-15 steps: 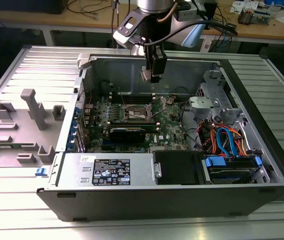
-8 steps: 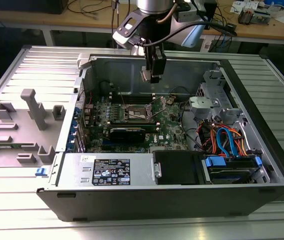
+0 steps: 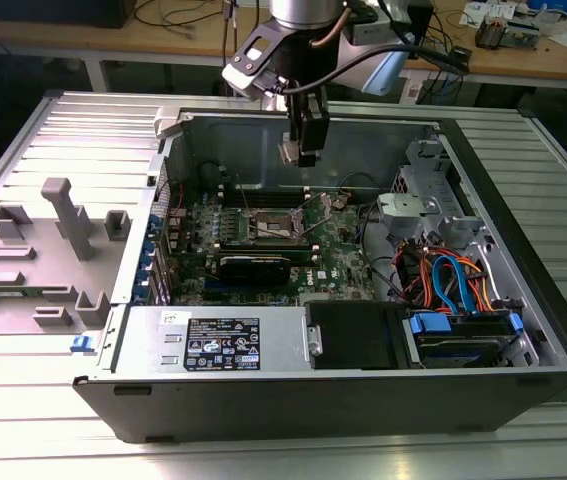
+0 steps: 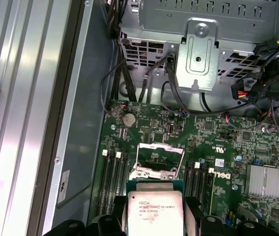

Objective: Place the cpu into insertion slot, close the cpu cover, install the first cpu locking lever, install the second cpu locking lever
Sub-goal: 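Place the cpu into insertion slot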

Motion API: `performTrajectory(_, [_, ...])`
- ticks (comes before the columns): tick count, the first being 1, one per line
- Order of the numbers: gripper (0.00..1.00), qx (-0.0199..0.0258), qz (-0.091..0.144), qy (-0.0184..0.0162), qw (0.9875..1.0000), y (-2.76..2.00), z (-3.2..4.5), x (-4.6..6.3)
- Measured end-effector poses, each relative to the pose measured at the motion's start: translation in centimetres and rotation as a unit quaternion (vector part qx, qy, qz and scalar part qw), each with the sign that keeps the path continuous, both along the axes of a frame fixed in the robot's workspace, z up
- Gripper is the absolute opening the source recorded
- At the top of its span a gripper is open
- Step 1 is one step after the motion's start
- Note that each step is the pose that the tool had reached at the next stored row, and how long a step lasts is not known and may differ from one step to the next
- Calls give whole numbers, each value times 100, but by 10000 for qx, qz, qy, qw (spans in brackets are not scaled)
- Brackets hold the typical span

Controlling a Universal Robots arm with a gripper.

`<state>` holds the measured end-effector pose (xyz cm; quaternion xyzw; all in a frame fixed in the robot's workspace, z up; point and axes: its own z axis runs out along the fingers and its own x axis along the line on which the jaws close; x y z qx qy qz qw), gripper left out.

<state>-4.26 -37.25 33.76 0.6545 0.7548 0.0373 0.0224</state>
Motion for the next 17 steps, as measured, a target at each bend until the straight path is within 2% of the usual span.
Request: performTrajectory(17, [54, 0, -1, 7, 10000, 0, -27, -1])
